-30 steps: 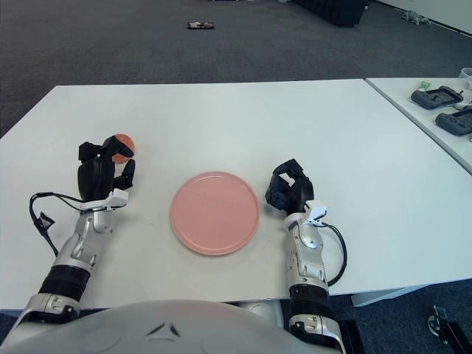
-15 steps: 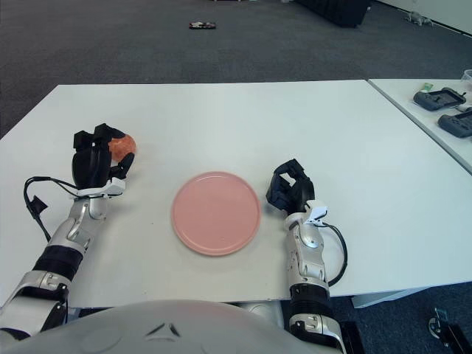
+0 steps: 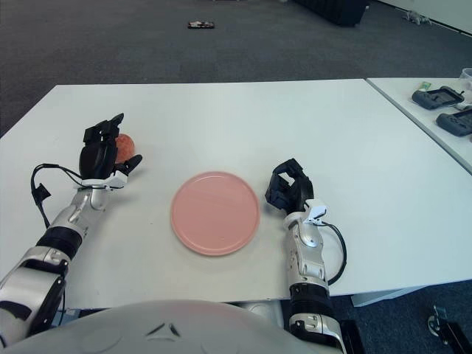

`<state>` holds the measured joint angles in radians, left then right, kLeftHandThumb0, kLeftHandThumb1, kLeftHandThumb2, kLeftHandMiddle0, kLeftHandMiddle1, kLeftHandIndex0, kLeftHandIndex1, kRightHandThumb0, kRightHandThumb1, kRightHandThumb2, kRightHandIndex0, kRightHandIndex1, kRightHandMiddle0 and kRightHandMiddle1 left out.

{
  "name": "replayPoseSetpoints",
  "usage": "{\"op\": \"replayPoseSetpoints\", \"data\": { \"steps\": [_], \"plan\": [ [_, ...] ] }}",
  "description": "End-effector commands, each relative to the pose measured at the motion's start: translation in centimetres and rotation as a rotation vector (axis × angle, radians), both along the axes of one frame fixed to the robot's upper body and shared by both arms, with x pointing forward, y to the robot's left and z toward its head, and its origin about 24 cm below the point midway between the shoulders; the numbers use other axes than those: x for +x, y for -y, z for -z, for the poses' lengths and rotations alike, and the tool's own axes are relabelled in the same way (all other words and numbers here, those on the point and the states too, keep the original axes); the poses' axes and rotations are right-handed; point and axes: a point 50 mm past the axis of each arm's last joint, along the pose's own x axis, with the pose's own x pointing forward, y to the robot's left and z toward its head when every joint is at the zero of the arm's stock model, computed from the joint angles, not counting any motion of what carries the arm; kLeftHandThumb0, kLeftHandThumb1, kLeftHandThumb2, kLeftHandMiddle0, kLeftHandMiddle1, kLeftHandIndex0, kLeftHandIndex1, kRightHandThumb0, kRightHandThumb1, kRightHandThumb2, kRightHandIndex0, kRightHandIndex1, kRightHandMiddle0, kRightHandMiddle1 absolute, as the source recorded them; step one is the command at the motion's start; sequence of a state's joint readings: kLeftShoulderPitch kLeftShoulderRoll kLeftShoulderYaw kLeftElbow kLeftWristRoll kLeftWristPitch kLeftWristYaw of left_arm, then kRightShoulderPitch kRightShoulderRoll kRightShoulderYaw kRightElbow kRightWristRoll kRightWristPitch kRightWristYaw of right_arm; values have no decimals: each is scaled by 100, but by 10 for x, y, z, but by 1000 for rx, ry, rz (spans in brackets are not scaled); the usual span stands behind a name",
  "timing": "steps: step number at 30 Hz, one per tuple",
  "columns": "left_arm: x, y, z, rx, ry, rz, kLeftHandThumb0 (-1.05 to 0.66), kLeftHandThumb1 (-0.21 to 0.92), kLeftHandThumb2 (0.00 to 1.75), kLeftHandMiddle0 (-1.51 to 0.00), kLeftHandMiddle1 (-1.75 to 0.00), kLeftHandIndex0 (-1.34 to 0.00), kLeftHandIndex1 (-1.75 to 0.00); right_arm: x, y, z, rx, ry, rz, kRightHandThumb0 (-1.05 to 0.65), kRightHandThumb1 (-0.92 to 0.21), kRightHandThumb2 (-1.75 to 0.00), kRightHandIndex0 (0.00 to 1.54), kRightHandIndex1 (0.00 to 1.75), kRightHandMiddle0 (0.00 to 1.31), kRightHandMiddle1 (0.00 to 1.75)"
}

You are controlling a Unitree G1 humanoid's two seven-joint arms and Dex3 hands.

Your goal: Put the apple into the plate.

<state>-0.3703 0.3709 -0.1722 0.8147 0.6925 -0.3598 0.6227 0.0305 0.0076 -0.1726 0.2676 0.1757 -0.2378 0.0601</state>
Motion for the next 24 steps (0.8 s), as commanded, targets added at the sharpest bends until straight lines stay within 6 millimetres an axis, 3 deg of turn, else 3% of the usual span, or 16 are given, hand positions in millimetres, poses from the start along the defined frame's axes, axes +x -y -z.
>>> {"op": "replayPoseSetpoints", "data": {
  "steps": [1, 11, 24],
  "plan": [
    [6, -4, -2, 35, -31, 3, -104, 52, 79, 0, -1, 0, 0, -12, 2, 20, 22, -117, 17, -45, -41, -121, 96, 175, 54, 175],
    [11, -5, 7, 89, -113, 7, -105, 64, 68, 0, 0, 0, 0, -12, 2, 19, 13, -110, 5, -45, -40, -123, 98, 175, 55, 175],
    [16, -11, 17, 133, -214, -9, -105, 72, 60, 0, 0, 0, 0, -13, 3, 19, 18, -123, 19, -45, -39, -123, 98, 175, 55, 175]
  ]
}}
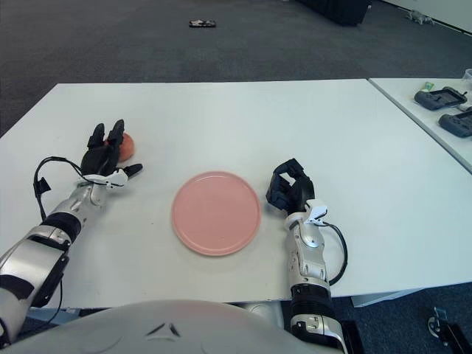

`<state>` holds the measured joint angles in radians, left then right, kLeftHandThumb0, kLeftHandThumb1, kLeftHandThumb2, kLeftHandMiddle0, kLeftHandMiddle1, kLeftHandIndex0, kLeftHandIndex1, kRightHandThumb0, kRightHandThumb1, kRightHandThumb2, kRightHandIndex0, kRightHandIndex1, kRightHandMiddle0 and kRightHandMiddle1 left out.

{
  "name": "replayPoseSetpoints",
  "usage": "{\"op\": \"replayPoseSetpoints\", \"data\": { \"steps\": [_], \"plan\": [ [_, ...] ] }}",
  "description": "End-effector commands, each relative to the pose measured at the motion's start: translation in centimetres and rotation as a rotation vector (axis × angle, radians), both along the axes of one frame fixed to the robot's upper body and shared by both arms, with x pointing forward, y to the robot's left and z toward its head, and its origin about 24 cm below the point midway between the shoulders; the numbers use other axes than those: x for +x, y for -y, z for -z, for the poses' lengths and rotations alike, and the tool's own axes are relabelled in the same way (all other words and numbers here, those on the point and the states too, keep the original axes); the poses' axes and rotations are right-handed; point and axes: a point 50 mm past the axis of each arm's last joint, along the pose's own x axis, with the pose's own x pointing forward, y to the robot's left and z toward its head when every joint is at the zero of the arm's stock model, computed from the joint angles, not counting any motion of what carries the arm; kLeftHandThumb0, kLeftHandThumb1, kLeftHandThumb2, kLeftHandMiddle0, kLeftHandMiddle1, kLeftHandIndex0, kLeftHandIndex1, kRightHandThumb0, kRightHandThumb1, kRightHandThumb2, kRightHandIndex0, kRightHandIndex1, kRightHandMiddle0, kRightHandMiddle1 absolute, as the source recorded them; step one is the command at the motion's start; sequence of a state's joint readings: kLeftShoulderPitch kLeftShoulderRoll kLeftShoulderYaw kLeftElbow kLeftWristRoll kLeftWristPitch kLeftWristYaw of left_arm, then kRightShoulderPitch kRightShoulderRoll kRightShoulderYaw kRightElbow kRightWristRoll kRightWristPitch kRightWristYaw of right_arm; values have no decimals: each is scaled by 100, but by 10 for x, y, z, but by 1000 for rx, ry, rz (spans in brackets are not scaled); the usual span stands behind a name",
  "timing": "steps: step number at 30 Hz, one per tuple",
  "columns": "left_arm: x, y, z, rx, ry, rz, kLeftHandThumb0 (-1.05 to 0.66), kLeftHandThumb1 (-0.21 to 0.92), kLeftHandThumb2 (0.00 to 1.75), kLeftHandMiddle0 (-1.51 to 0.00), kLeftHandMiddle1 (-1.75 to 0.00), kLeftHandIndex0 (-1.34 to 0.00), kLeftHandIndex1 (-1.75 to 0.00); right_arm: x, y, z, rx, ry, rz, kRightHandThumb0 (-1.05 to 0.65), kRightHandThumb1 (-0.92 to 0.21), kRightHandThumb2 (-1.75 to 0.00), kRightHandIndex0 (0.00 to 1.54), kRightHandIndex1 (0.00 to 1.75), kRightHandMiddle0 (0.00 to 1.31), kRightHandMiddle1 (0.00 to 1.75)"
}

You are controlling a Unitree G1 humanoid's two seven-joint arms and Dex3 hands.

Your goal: Put the apple into the plate.

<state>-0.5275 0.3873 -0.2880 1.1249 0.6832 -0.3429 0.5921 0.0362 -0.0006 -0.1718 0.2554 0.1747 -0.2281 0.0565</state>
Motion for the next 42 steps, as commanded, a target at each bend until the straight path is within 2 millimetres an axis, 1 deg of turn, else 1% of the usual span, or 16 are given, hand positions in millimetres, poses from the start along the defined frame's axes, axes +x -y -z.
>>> {"op": "replayPoseSetpoints", "data": {
  "steps": [1, 21, 31, 33, 34, 37, 38, 40, 41, 42],
  "plan": [
    [3, -2, 0, 18, -25, 3, -105, 72, 60, 0, 0, 0, 0, -12, 1, 20, 27, -119, 17, -45, -39, -123, 98, 175, 55, 175],
    [8, -8, 7, 21, -206, -41, -105, 72, 60, 0, 0, 0, 0, -13, 2, 21, 25, -111, 17, -45, -40, -123, 98, 175, 55, 175],
    [13, -12, 6, 40, -294, -49, -105, 73, 62, -5, -3, 0, 0, -14, 2, 20, 31, -107, 21, -45, -39, -123, 97, 175, 55, 175],
    [13, -12, 6, 42, -304, -54, -105, 72, 63, -3, -14, 0, -3, -14, 2, 20, 30, -107, 21, -45, -39, -123, 97, 175, 55, 175],
    [14, -12, 6, 43, -307, -57, -105, 72, 63, -2, -16, 0, -3, -14, 2, 20, 30, -106, 21, -45, -39, -123, 97, 175, 55, 175],
    [15, -12, 6, 44, -319, -67, -103, 71, 64, -1, -26, 0, -11, -14, 2, 20, 29, -105, 18, -45, -40, -123, 97, 175, 55, 175],
    [15, -12, 6, 44, -324, -71, -101, 69, 64, 0, -39, 0, -26, -14, 2, 20, 29, -104, 16, -45, -40, -123, 97, 175, 55, 175],
    [17, -12, 5, 45, -334, -77, -99, 66, 66, 0, -56, 0, -48, -14, 2, 20, 32, -104, 14, -45, -40, -123, 97, 175, 55, 175],
    [17, -12, 5, 47, -341, -78, -99, 66, 66, 0, -59, 0, -53, -14, 2, 20, 33, -104, 13, -45, -40, -123, 97, 175, 55, 175],
    [17, -12, 5, 49, -345, -80, -99, 66, 67, 0, -69, 0, -66, -14, 2, 20, 35, -104, 12, -45, -40, -123, 98, 175, 55, 175]
  ]
}}
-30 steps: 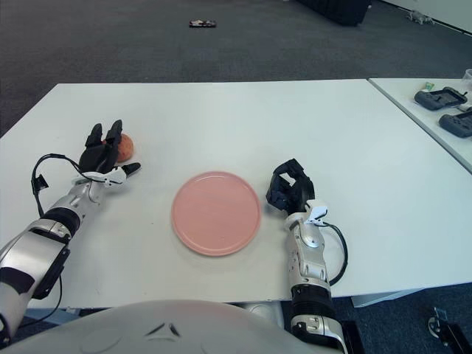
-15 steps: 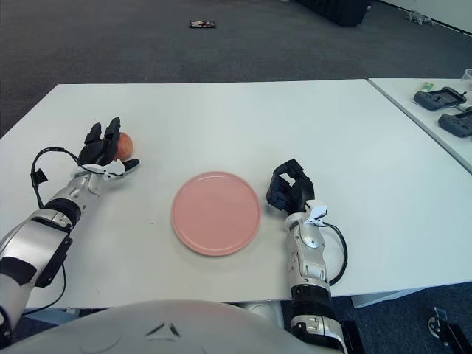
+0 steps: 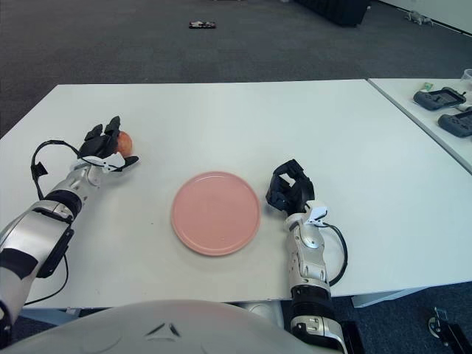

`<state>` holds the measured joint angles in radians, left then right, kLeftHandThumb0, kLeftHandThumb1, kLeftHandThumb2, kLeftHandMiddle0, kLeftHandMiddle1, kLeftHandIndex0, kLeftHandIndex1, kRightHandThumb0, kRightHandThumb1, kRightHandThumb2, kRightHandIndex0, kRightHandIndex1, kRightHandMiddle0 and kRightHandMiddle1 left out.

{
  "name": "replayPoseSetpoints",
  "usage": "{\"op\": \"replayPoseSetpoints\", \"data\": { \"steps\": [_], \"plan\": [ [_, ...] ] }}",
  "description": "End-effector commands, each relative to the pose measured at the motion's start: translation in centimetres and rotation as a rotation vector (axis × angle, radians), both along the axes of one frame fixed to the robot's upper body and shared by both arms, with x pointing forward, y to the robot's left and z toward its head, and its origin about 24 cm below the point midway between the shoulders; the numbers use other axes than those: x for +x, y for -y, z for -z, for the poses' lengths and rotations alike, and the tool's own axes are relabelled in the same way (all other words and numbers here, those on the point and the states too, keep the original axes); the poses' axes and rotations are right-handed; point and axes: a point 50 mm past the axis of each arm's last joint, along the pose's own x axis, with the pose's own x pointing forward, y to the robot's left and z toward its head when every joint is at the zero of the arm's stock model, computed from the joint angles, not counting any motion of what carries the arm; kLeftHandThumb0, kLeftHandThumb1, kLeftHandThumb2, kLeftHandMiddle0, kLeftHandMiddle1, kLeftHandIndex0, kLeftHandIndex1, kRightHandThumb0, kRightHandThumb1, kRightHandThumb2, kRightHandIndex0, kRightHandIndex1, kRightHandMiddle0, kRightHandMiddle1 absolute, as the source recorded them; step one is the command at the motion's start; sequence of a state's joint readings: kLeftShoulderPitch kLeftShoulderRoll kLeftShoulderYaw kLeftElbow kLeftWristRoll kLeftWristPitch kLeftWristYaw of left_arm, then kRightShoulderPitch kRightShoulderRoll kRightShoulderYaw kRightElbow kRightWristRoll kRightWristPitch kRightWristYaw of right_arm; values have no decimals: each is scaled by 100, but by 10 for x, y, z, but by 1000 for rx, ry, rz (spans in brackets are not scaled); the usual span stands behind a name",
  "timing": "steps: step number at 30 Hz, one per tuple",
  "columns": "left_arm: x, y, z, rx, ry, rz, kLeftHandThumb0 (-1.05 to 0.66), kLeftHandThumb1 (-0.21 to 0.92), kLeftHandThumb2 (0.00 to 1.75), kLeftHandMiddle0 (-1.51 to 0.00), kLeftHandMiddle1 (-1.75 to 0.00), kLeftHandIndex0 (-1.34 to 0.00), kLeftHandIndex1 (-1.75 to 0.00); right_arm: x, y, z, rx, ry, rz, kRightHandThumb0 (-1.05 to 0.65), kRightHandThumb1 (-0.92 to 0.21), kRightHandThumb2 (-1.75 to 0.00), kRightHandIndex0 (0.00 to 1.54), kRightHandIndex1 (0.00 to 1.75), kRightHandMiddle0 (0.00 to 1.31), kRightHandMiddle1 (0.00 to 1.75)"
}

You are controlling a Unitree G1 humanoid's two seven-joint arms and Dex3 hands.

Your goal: Put the apple into the plate.

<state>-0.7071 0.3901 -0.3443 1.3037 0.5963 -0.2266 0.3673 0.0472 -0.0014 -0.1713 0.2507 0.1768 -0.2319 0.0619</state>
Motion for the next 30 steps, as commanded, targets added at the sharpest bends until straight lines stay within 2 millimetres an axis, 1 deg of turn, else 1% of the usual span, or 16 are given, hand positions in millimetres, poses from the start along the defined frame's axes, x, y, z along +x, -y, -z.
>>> {"op": "replayPoseSetpoints", "data": {
  "steps": [1, 4, 5, 8, 11, 13, 16, 17, 19, 21, 23, 24, 27, 30],
  "plan": [
    [-9, -2, 16, 15, -119, -18, -99, 65, 67, 0, -76, 0, -75, -12, 1, 19, 36, -103, 13, -45, -40, -123, 98, 175, 55, 175],
    [-7, -2, 14, 21, -127, -15, -99, 65, 68, 0, -90, 0, -94, -12, 1, 19, 36, -102, 11, -45, -39, -123, 99, 175, 55, 175],
    [-6, -2, 13, 23, -129, -12, -99, 64, 69, 0, -92, 0, -97, -12, 1, 19, 36, -101, 11, -45, -39, -123, 99, 175, 55, 175],
    [-4, -1, 11, 36, -136, 4, -99, 64, 72, 0, -107, 0, -120, -12, 1, 18, 35, -101, 11, -45, -39, -123, 99, 175, 55, 175],
    [-2, 0, 8, 63, -141, 36, -99, 65, 74, 0, -115, 0, -131, -12, 1, 18, 37, -103, 12, -45, -39, -123, 100, 175, 55, 175],
    [0, 1, 6, 85, -142, 60, -100, 67, 75, 0, -123, 0, -143, -12, 1, 18, 40, -102, 13, -45, -39, -124, 99, 175, 55, 175],
    [2, 2, 3, 104, -141, 86, -100, 69, 75, 0, -133, 0, -155, -12, 1, 18, 37, -100, 8, -45, -39, -123, 99, 175, 55, 175],
    [2, 2, 3, 108, -140, 93, -100, 69, 76, 0, -134, 0, -156, -12, 1, 18, 35, -99, 7, -45, -39, -123, 99, 175, 55, 175],
    [2, 2, 2, 111, -139, 99, -98, 67, 79, 0, -142, 0, -163, -12, 1, 18, 34, -97, 5, -45, -39, -123, 99, 175, 55, 175],
    [3, 2, 1, 115, -139, 107, -97, 66, 80, 0, -144, 0, -165, -12, 2, 18, 31, -97, 7, -45, -40, -123, 98, 175, 55, 175],
    [4, 2, -1, 126, -142, 121, -92, 61, 87, -4, -154, 0, -171, -12, 2, 18, 27, -98, 11, -45, -40, -123, 98, 175, 55, 175],
    [5, 2, -1, 134, -143, 128, -91, 60, 88, -4, -156, 0, -171, -12, 2, 18, 25, -99, 12, -45, -40, -123, 98, 175, 55, 175],
    [6, 2, -3, 162, -149, 143, -87, 55, 93, -10, -164, -5, -174, -12, 2, 18, 22, -99, 15, -45, -40, -122, 98, 175, 54, 175],
    [7, 1, -4, 187, -157, 154, -83, 50, 99, -17, -171, -12, -174, -13, 2, 18, 21, -96, 14, -45, -41, -122, 97, 175, 54, 175]
  ]
}}
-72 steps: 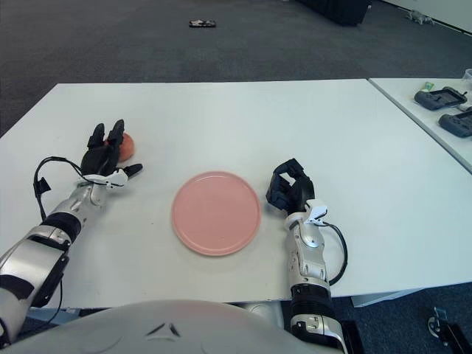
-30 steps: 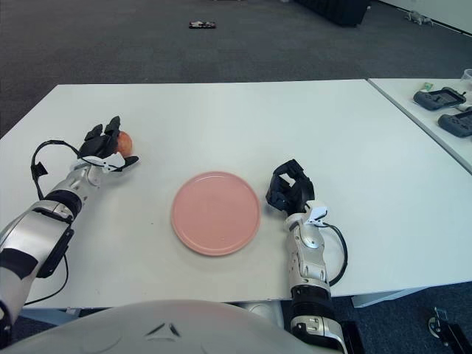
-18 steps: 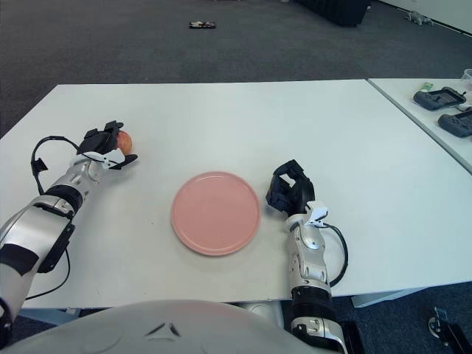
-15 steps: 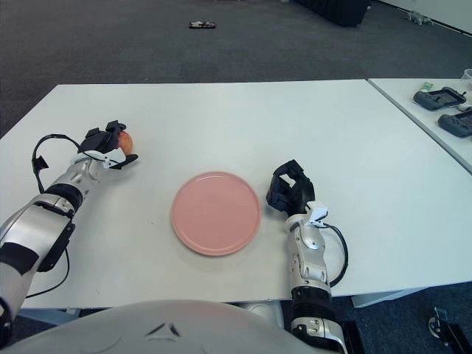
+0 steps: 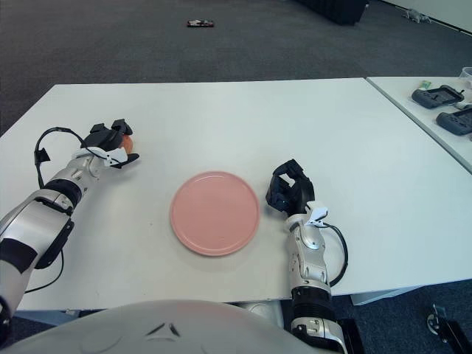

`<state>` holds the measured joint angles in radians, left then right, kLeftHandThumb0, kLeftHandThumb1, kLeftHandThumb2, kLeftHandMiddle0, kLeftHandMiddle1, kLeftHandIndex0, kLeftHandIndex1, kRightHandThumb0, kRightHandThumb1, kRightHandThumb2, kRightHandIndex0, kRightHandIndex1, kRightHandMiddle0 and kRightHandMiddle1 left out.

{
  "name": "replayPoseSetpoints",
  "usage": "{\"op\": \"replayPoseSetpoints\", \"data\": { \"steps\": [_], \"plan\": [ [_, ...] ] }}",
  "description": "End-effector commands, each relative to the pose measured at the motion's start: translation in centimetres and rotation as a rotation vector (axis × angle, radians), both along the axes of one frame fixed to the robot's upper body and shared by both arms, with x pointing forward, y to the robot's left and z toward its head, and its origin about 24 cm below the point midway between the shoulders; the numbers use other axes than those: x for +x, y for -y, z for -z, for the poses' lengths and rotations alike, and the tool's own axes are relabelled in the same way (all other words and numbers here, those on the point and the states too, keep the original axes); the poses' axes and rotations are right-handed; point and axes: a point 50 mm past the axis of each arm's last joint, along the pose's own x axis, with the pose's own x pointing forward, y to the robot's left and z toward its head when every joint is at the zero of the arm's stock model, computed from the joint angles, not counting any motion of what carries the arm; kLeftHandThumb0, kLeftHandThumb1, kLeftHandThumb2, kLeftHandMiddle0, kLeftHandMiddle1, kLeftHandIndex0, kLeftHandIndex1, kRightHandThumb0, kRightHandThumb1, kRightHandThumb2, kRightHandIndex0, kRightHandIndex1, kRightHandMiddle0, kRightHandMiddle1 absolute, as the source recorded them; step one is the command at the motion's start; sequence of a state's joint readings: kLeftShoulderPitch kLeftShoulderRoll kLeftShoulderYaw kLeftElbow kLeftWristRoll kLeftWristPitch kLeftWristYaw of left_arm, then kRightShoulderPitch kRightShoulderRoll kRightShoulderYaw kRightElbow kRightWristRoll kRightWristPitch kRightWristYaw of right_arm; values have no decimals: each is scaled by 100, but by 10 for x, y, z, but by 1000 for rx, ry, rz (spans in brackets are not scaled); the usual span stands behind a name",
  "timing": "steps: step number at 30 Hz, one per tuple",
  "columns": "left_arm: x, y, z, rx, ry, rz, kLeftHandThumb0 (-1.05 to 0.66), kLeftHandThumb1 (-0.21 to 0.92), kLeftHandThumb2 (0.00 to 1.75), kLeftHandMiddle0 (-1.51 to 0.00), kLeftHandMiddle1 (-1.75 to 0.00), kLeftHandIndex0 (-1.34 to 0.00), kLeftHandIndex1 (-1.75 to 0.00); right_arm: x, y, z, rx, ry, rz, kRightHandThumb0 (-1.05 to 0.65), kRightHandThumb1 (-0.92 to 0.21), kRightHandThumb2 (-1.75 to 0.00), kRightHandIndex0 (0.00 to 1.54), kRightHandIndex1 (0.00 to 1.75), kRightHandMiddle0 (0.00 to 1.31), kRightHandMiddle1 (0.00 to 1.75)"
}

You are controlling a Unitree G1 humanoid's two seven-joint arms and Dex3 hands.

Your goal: Put the apple into the plate.

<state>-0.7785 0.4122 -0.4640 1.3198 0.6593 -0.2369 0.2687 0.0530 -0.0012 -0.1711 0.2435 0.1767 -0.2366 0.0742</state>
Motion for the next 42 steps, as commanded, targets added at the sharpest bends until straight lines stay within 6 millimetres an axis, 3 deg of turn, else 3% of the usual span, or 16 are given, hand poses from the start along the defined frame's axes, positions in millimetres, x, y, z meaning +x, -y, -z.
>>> {"op": "replayPoseSetpoints", "data": {
  "steps": [1, 15, 24, 29, 30, 33, 42],
  "plan": [
    [-6, -7, 8, 59, -75, 10, -81, 47, 101, -21, -172, -16, -174, -12, 2, 19, 23, -102, 24, -45, -41, -122, 96, 175, 54, 175],
    [-4, -9, 6, 72, -104, 18, -63, 29, 117, -41, -175, -39, -175, -12, 2, 19, 15, -101, 18, -44, -43, -118, 95, 175, 52, 175],
    [-6, -12, 8, 52, -128, -10, -56, 26, 119, -60, -175, -52, -175, -11, 3, 19, 30, -94, 29, -44, -43, -119, 96, 175, 52, 175],
    [-8, -13, 11, 48, -120, -25, -50, 29, 131, -66, -175, -60, -175, -11, 4, 20, 32, -101, 38, -45, -41, -122, 98, 175, 54, 175],
    [-8, -13, 11, 48, -117, -28, -32, 23, 137, -71, -169, -58, -175, -11, 4, 20, 32, -102, 39, -45, -40, -122, 98, 175, 54, 175],
    [-10, -15, 13, 51, -106, -44, -11, 16, 145, -77, -162, -56, -175, -11, 4, 20, 33, -106, 44, -45, -40, -122, 97, 175, 55, 175],
    [-13, -17, 16, 57, -67, -86, -1, 1, 161, -89, -158, -62, -175, -10, 5, 19, 30, -104, 43, -45, -40, -122, 96, 175, 54, 175]
  ]
}}
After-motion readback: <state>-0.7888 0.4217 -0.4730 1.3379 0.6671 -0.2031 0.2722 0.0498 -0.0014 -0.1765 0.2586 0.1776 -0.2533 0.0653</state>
